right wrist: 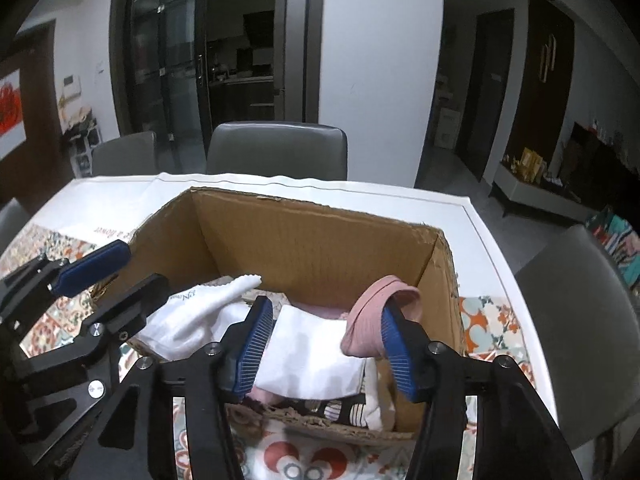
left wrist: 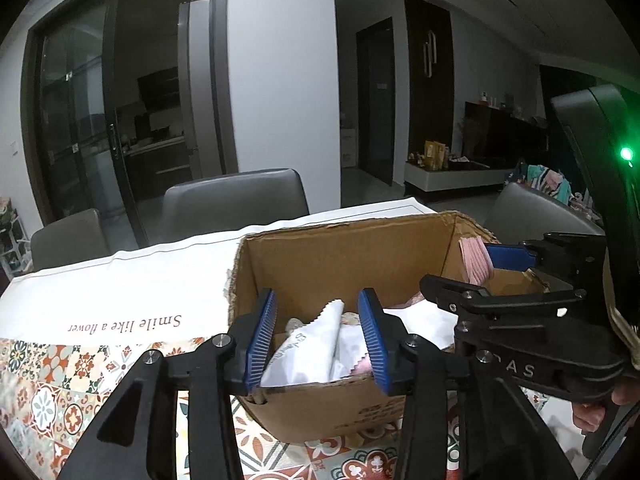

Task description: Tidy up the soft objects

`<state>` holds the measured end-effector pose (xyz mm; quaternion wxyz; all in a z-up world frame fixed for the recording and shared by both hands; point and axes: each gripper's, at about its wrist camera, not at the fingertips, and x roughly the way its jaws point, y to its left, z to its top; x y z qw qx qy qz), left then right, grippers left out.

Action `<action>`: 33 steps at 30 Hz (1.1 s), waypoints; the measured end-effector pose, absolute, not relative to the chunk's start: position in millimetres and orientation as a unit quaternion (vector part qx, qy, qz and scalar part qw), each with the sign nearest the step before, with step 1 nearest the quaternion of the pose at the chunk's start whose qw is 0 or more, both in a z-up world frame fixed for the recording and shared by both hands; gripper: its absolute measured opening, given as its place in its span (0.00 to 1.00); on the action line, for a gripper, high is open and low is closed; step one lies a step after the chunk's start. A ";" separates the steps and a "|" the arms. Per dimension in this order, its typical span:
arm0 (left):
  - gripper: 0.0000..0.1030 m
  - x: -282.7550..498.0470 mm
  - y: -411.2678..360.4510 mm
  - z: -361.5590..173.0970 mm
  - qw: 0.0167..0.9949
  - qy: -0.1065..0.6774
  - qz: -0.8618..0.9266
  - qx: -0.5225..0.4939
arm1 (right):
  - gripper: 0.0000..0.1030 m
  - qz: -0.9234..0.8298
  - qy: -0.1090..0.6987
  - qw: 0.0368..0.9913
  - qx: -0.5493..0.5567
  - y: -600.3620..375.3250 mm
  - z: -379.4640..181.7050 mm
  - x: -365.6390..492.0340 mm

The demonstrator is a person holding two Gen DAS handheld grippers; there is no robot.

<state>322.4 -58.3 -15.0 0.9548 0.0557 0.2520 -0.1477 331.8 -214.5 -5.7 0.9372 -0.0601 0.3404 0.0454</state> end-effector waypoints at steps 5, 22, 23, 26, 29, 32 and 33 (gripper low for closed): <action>0.48 322.9 -51.9 -11.7 0.958 0.248 -0.132 0.054 | 0.54 0.048 0.338 0.938 -0.065 -210.4 -1.3 330.8; 0.61 325.1 -20.8 -11.1 0.963 0.256 -0.060 0.052 | 0.54 0.039 0.380 0.909 -0.168 -172.3 2.8 344.7; 0.62 326.1 -19.8 -10.9 0.963 0.259 -0.060 0.049 | 0.54 0.039 0.385 0.905 -0.176 -170.0 4.5 345.1; 0.63 329.8 -17.0 -9.2 0.961 0.269 -0.060 0.037 | 0.54 0.044 0.403 0.895 -0.186 -167.8 9.7 348.5; 0.65 331.7 -15.4 -6.4 0.960 0.271 -0.057 0.035 | 0.54 0.038 0.415 0.887 -0.199 -165.5 18.2 351.8; 0.66 332.8 -15.1 -1.9 0.961 0.270 -0.058 0.034 | 0.54 0.036 0.418 0.883 -0.212 -163.7 26.0 351.4; 0.67 332.9 -15.1 -0.8 0.961 0.269 -0.057 0.033 | 0.54 0.034 0.417 0.883 -0.212 -164.0 29.1 350.8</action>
